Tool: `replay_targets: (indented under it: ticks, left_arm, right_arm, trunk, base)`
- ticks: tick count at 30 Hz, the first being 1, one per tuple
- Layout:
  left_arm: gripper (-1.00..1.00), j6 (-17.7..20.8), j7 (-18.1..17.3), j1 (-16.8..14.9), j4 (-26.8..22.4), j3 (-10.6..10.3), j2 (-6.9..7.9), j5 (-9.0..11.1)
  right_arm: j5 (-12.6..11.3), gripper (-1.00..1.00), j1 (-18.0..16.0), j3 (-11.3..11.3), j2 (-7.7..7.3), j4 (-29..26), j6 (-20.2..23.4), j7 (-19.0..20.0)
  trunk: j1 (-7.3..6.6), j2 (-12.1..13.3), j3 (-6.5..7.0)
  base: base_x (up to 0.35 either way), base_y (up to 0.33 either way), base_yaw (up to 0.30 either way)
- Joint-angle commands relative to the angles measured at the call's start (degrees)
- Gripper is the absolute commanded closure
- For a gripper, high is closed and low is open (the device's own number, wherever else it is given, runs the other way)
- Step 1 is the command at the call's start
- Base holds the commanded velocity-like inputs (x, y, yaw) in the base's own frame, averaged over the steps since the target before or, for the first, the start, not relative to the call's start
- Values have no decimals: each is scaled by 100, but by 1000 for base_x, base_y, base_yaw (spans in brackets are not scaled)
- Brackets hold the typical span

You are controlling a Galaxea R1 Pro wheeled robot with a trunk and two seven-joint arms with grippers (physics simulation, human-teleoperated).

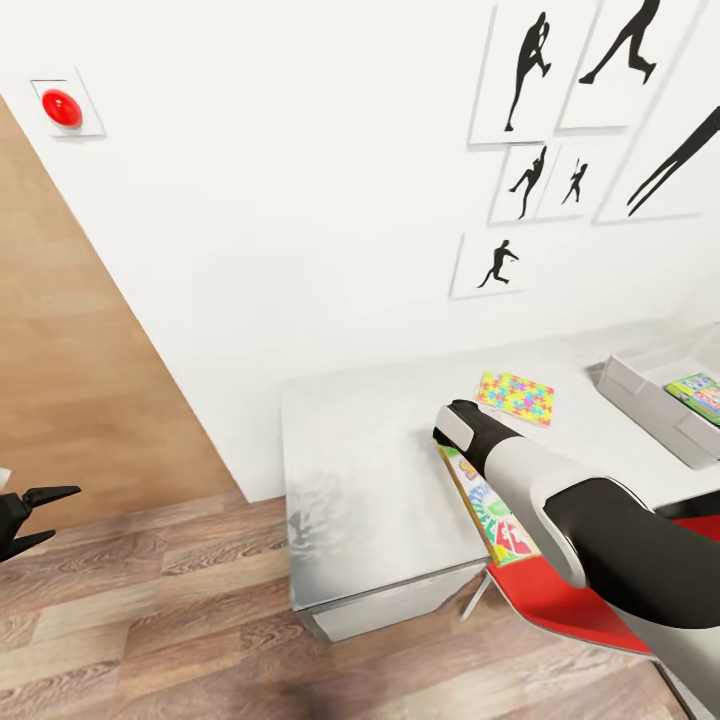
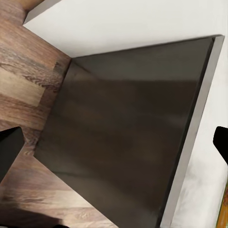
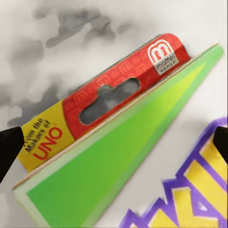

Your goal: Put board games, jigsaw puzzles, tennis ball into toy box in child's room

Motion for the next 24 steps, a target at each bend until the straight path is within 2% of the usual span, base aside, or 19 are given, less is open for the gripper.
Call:
replay_targets:
  ticks: [1,24]
  left_arm:
    - [-100,23,-57,-4,1,8,0,-59]
    - [-100,23,-57,-4,1,8,0,-59]
  right_arm:
    - [-35,-100,-2,50,-2,-9,46,-26]
    - [-31,-100,-2,50,-2,-9,46,-26]
  trunk:
    - [1,-6,-7]
    - [1,-6,-7]
  base:
    - [0,-193,0]
    - [0,-93,0]
